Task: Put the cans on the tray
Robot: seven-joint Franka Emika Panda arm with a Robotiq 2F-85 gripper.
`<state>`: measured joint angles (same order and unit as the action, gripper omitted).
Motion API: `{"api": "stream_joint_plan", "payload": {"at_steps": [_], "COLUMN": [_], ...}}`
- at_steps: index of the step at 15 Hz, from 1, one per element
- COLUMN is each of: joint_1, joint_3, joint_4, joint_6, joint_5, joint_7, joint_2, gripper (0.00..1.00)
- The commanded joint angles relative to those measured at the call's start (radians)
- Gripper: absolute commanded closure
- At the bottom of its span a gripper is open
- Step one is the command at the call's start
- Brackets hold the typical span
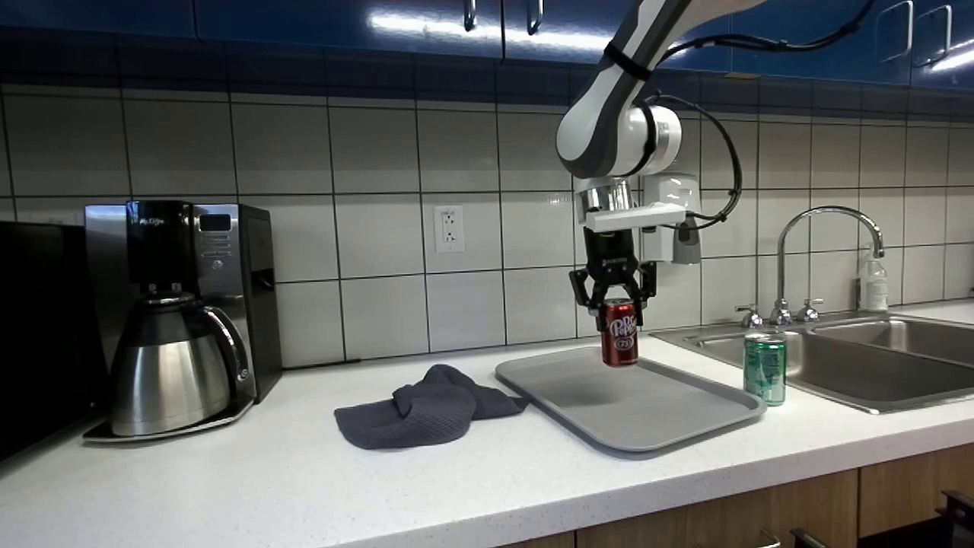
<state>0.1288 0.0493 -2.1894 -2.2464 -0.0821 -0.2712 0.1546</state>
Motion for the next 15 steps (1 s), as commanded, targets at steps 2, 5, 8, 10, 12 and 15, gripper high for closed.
{"api": "stream_joint_plan", "payload": {"at_steps": [2,5,8,10,12,15], "joint_1": [-0.031,-0.04,-0.047,-0.047,-0.046,-0.046], "joint_3": [-0.013,-0.019,-0.019,-0.02,-0.021,-0.021], "joint_4": [0.03,0.022,0.009,0.005,0.003,0.0], "joint_6": [0.029,0.02,0.011,0.008,0.007,0.005], "joint_5": [-0.005,0.01,0.019,0.016,0.012,0.011], "joint_7": [0.072,0.092,0.104,0.103,0.1,0.099], "joint_2": [0.034,0.046,0.057,0.066,0.075,0.086], "gripper": [0.62,0.62,0.62,0.62,0.62,0.62]}}
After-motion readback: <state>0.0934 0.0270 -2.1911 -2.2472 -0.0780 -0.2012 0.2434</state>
